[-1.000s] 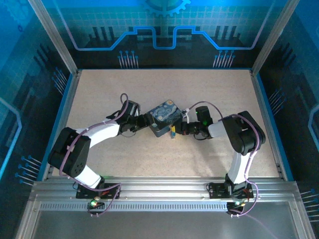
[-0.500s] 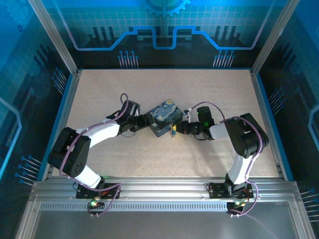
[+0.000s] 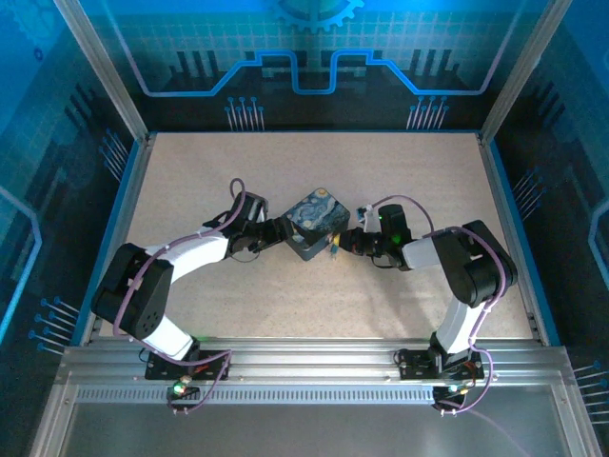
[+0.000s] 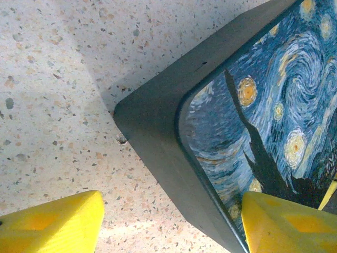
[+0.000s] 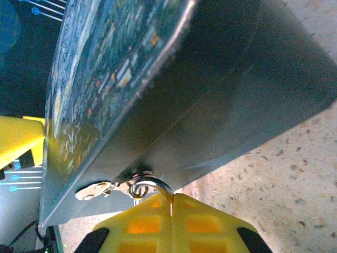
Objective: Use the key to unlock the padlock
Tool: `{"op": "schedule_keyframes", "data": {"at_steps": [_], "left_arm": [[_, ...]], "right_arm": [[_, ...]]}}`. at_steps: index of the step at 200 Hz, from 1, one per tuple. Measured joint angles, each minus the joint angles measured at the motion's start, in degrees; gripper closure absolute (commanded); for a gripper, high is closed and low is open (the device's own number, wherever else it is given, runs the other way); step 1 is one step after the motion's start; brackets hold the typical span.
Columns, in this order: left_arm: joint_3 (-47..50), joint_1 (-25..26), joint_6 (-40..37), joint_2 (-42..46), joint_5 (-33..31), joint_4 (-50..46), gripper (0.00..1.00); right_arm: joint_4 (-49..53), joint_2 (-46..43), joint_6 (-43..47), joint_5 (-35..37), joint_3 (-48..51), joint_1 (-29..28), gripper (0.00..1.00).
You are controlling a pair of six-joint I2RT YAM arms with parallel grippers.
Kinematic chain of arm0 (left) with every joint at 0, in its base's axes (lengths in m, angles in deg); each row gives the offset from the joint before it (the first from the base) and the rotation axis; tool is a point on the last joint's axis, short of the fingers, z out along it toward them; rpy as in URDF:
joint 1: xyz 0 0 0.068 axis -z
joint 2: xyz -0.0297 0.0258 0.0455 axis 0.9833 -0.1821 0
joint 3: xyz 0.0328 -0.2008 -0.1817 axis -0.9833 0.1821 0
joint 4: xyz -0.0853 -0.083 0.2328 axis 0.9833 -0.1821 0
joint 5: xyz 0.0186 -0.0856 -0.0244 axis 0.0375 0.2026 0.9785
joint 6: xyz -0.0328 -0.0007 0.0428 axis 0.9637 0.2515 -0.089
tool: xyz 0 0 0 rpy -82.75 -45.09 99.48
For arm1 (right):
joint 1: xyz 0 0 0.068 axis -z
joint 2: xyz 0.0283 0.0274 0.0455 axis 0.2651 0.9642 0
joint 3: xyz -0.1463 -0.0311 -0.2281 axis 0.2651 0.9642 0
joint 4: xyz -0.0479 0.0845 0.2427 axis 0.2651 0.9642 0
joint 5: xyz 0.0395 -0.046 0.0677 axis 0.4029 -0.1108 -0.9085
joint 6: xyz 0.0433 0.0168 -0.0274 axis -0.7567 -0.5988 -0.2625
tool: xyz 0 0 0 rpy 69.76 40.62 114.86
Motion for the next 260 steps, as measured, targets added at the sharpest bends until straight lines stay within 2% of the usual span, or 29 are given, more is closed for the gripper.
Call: {"op": "schedule_keyframes", "data": {"at_steps": [94, 141, 202, 260], "left_arm": [[0.2, 0.0, -0.1, 0.8, 0.0, -0.7, 0.27], [-2.3, 0.7, -2.8, 4.9, -2.4, -6.4, 0.26], [-14.3, 8.7, -7.2, 5.6, -5.7, -10.4, 0.26], [-21.9, 14.3, -7.3, -7.3, -3.1, -8.8, 0.27]], "right_arm": [[-0.4, -1.6, -5.4, 5.4, 0.4, -0.5, 1.00], [-1.7, -1.7, -7.1, 7.2, 1.3, -0.9, 1.00], [-2.0, -2.2, -8.1, 9.0, 1.6, -0.9, 1.00], [-2.0, -2.5, -8.1, 9.4, 1.7, -0.9, 1.00]]}}
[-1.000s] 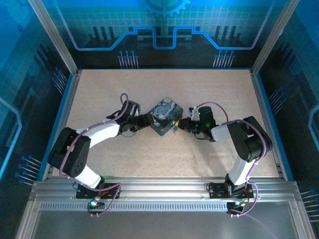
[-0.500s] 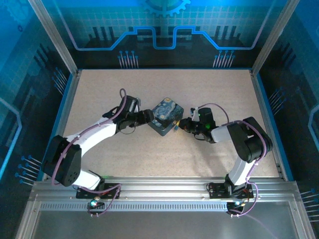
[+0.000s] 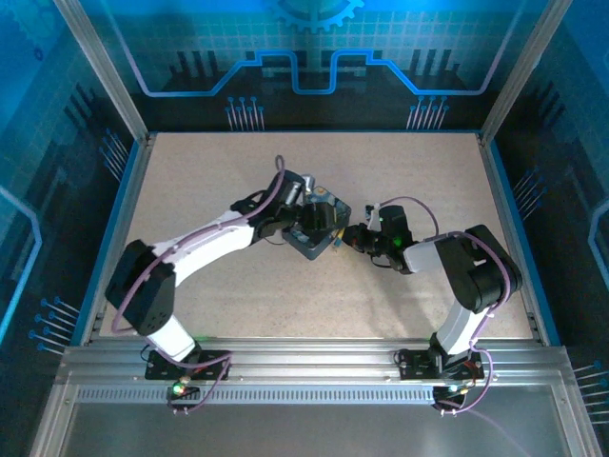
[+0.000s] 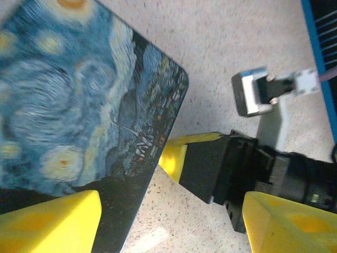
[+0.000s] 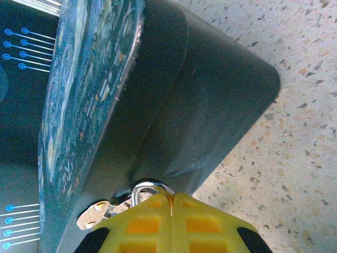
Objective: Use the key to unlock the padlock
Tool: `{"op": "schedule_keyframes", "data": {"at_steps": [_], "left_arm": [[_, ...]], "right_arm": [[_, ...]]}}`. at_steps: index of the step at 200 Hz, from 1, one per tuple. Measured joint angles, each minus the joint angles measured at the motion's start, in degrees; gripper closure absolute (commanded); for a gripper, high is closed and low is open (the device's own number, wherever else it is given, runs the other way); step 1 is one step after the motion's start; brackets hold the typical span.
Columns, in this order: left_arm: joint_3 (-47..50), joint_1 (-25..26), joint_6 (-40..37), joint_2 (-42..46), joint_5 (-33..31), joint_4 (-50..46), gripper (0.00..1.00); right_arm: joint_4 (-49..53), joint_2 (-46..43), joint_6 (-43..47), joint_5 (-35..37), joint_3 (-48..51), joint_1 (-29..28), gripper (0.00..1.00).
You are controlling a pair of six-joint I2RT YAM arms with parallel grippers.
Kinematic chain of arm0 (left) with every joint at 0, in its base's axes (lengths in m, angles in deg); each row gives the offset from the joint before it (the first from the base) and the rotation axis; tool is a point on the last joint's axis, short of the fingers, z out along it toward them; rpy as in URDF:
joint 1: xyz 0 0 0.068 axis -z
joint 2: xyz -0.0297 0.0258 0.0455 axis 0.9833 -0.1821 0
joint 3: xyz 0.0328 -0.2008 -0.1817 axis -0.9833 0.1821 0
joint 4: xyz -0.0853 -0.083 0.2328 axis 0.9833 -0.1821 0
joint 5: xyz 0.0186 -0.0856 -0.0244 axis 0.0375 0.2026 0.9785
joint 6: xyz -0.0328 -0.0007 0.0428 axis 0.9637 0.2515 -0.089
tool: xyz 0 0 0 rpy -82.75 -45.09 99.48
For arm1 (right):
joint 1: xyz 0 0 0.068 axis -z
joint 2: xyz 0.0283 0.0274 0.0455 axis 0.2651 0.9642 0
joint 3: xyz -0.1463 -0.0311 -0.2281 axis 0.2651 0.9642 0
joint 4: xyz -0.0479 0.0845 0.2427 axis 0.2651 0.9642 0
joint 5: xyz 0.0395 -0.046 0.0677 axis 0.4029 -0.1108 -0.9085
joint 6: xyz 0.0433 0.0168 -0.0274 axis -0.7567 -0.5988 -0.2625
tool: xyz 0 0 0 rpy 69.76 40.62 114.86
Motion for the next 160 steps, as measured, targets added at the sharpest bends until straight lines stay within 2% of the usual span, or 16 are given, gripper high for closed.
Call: {"op": "schedule_keyframes", "data": {"at_steps": [33, 90, 160], "left_arm": [[-0.2, 1.1, 0.3, -4.4, 1.6, 0.2, 0.27], [0.7, 1.1, 1.1, -4.5, 1.7, 1.7, 0.27], [5.0, -0.3, 1.7, -1.8, 2.0, 4.9, 0.27]], "right_arm": [[0.4, -0.2, 0.0, 0.0, 0.0, 0.0, 1.00], [5.8, -5.1, 2.5, 1.0, 0.3, 1.5, 1.00], [22.5, -18.8, 11.6, 1.6, 0.7, 4.7, 1.00]]}}
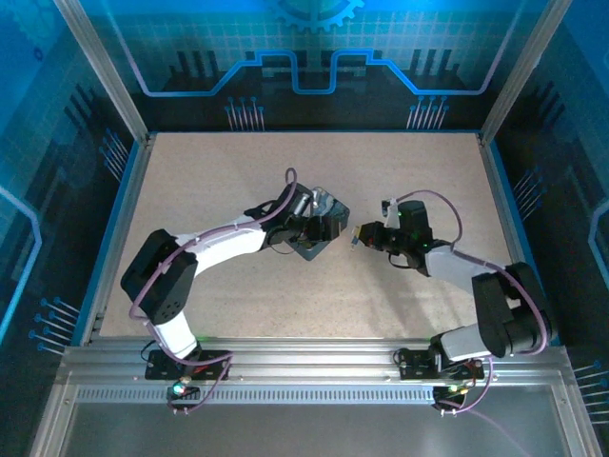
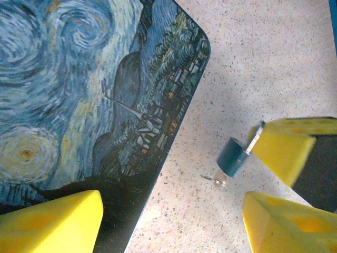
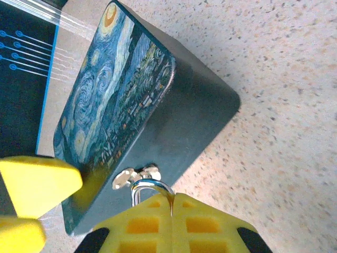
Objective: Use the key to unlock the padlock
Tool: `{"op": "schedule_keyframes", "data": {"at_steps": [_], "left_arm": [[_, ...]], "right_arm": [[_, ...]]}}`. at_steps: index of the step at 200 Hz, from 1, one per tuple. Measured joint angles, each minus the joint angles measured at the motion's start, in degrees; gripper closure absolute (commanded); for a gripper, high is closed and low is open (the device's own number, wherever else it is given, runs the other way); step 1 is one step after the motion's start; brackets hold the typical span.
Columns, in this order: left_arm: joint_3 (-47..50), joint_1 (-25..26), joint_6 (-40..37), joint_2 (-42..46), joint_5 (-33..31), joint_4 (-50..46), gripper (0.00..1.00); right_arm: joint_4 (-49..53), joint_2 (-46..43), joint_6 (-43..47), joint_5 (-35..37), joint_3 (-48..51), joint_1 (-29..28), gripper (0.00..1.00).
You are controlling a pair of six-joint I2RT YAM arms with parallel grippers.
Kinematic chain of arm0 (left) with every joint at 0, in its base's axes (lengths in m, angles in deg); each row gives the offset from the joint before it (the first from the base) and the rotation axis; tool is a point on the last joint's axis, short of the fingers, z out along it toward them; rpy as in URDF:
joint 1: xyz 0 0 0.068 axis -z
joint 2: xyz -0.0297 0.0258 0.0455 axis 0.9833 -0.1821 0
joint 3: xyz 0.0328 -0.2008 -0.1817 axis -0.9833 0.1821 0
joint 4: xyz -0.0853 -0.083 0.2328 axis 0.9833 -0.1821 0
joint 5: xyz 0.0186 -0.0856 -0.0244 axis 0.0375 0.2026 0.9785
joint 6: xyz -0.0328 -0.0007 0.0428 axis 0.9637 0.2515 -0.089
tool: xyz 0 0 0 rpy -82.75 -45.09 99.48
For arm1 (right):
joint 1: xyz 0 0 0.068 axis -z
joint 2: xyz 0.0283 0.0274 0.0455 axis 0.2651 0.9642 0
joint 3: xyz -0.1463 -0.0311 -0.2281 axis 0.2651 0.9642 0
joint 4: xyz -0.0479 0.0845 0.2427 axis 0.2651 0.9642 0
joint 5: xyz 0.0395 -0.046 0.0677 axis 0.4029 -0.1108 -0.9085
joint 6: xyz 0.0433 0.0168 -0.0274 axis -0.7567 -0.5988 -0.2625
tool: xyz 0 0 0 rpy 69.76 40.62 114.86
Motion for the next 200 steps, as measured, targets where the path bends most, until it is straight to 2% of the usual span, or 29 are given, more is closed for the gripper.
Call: {"op": "schedule_keyframes", "data": {"at_steps": [51, 103, 144, 200], "left_arm": [[3.6, -3.2, 0.0, 3.2, 0.1, 0.4, 0.26], [5.4, -5.7, -0.9, 6.1, -0.1, -0.6, 0.21], [6.6, -7.3, -3.1, 11.4, -2.5, -1.2, 0.18], [11.9, -9.4, -4.7, 21.1, -6.2, -0.7, 0.15]], "right_arm": [[19.1, -5.9, 7.8, 0.1, -2.7, -0.6, 1.00], [32.1, -10.4, 10.2, 2.0, -2.8, -4.1, 1.00], [36.8, -9.1, 10.1, 4.8, -2.8, -7.9, 1.00], [36.0, -0.7, 9.4, 6.9, -3.1, -11.7, 1.00]]}}
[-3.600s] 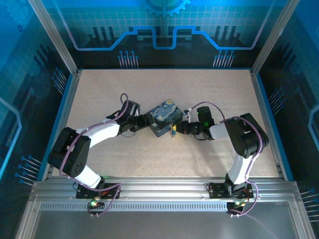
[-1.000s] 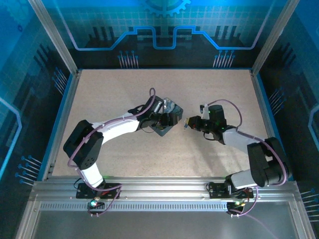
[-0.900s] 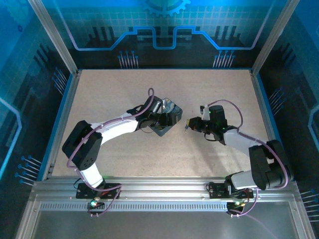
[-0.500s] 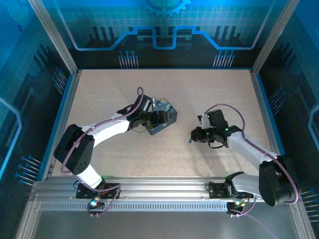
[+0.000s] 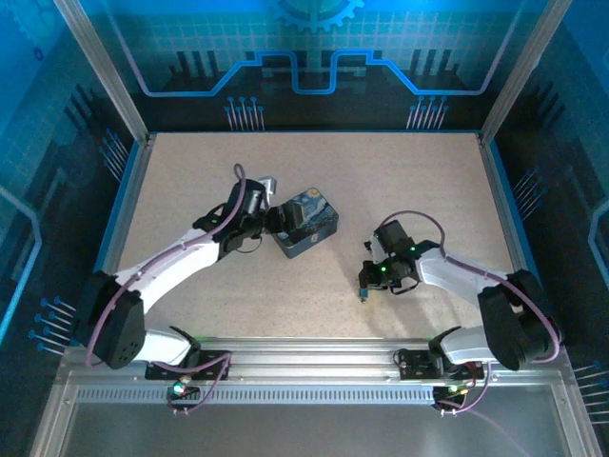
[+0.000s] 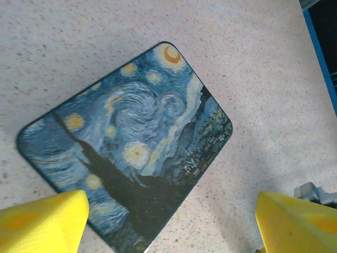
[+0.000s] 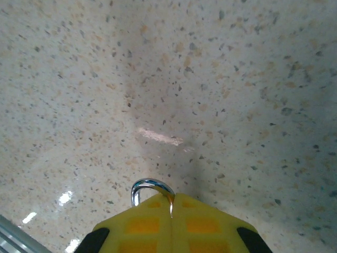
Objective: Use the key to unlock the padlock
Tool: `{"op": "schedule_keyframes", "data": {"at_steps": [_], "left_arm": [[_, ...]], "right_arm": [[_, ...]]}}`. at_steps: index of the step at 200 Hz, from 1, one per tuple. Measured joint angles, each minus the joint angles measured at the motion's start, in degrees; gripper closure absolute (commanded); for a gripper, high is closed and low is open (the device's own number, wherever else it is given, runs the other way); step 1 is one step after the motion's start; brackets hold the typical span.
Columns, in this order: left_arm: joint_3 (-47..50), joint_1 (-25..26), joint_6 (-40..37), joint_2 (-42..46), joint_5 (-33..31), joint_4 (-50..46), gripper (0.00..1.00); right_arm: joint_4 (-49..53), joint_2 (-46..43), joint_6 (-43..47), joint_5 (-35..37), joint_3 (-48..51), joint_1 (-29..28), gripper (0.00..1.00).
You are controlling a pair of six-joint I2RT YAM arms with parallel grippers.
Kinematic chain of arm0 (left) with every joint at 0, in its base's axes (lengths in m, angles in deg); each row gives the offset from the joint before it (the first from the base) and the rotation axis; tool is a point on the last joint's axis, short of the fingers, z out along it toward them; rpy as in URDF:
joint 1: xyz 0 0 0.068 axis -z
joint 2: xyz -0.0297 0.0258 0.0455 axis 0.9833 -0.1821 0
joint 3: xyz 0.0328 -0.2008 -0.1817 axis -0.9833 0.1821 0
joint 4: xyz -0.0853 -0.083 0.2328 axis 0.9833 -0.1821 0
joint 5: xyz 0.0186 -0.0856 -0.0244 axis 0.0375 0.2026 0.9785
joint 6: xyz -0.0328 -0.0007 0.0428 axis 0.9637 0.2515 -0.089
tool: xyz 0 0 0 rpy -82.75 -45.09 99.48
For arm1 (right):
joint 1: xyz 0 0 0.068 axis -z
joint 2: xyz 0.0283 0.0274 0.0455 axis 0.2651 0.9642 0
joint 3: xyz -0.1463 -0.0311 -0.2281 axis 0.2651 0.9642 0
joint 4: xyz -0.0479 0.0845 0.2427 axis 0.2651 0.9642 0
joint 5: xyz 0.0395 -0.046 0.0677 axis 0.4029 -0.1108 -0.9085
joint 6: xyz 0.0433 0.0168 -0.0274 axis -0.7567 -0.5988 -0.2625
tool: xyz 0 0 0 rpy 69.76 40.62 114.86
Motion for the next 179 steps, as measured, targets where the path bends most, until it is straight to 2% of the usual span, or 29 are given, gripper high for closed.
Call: {"op": "schedule_keyframes", "data": {"at_steps": [77, 140, 179], "left_arm": [[2.9, -2.8, 0.0, 6.0, -1.9, -0.5, 0.14], [3.2, -3.0, 0.0, 7.1, -2.5, -1.2, 0.14], [4.1, -3.1, 0.0, 9.4, -4.0, -1.4, 0.13]], "right_arm": [[-4.7, 5.3, -1.7, 0.1, -2.3, -2.7, 1.00], [-4.5, 5.0, -1.8, 1.5, -2.4, -2.9, 0.81], [-1.4, -0.4, -0.3, 3.6, -3.9, -2.1, 0.75]]}}
